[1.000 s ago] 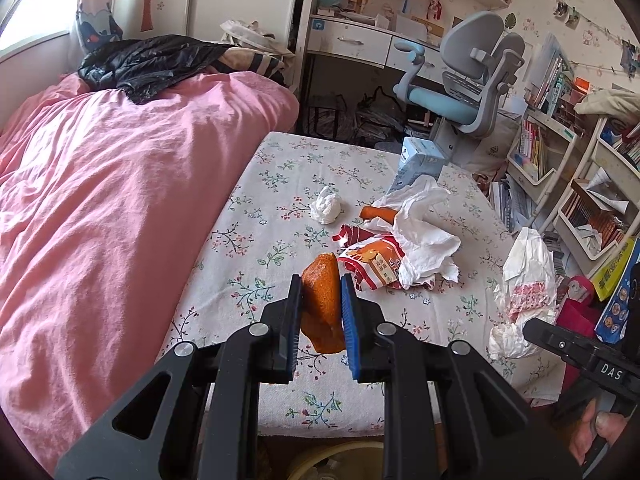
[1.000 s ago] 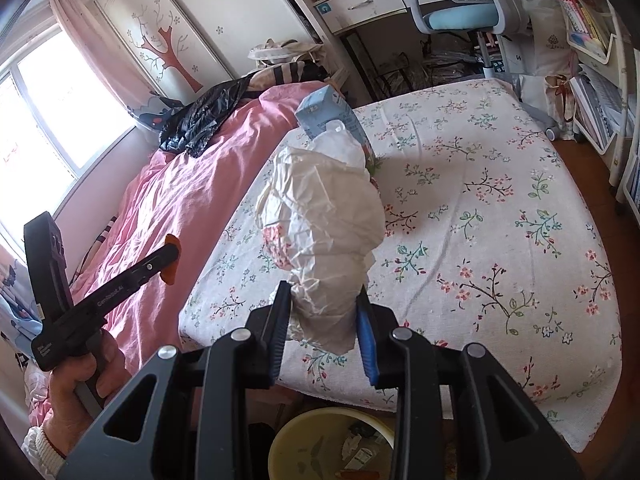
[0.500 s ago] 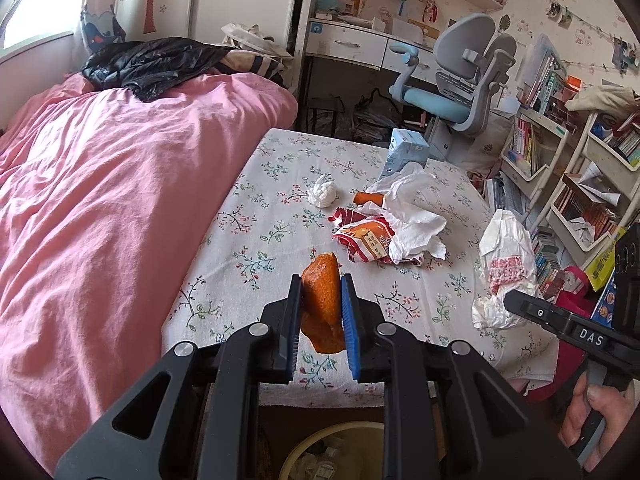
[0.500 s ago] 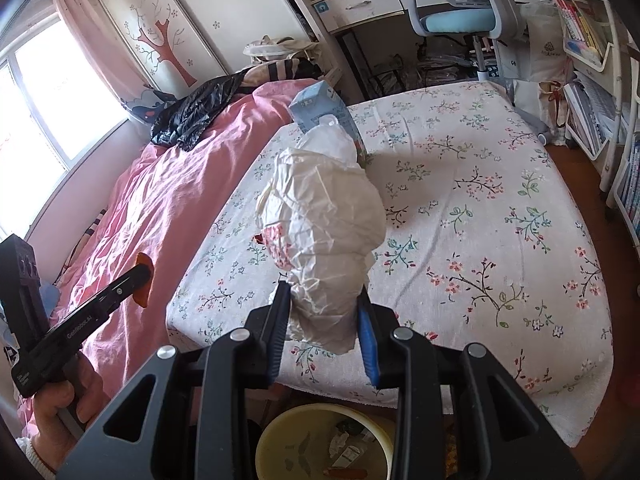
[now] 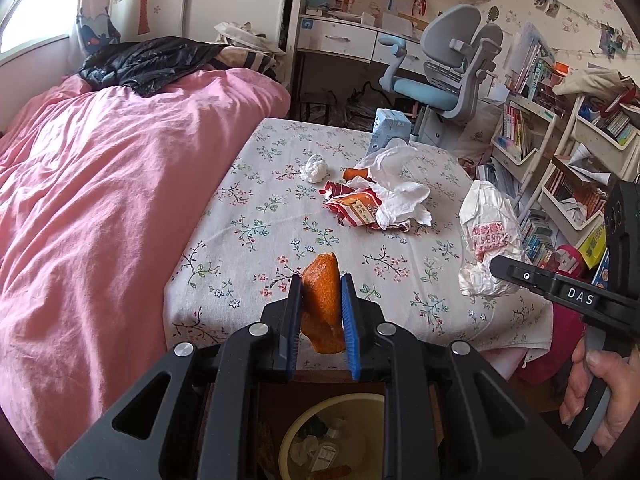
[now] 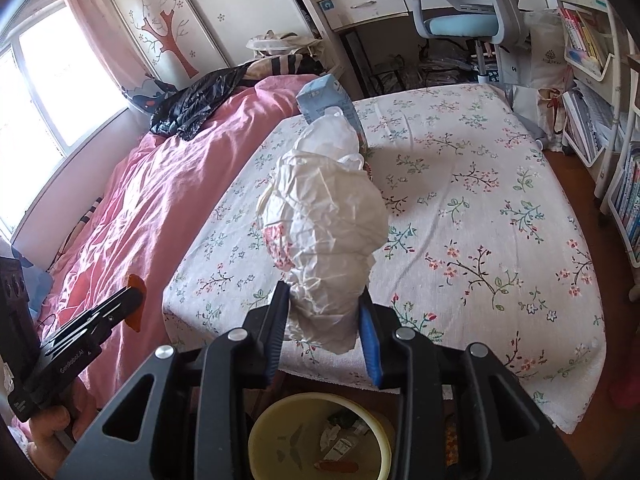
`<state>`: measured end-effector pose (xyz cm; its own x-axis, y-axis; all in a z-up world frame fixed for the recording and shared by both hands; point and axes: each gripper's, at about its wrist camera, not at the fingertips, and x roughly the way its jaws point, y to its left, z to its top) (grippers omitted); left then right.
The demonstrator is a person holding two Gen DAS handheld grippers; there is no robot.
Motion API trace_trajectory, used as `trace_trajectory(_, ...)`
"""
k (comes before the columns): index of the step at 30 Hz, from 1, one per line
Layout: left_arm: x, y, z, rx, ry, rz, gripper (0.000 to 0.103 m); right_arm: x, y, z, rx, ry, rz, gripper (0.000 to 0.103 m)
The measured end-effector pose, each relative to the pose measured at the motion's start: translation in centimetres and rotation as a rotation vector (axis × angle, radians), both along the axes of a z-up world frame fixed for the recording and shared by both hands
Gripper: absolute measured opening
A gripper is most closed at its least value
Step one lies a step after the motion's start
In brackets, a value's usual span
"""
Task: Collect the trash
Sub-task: 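Lift both held items off the table and carry them over the yellow bin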
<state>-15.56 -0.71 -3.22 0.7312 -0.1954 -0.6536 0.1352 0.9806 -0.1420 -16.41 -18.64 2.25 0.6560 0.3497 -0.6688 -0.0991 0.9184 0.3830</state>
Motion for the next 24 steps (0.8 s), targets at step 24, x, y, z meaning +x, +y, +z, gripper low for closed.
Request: trace_trajectory(24,-3.3,-0.8,-1.5,0.025,0.019,-0.03,0.018,-2.4,0.8,0.1,-0.006,-0.024,0.029,0.037)
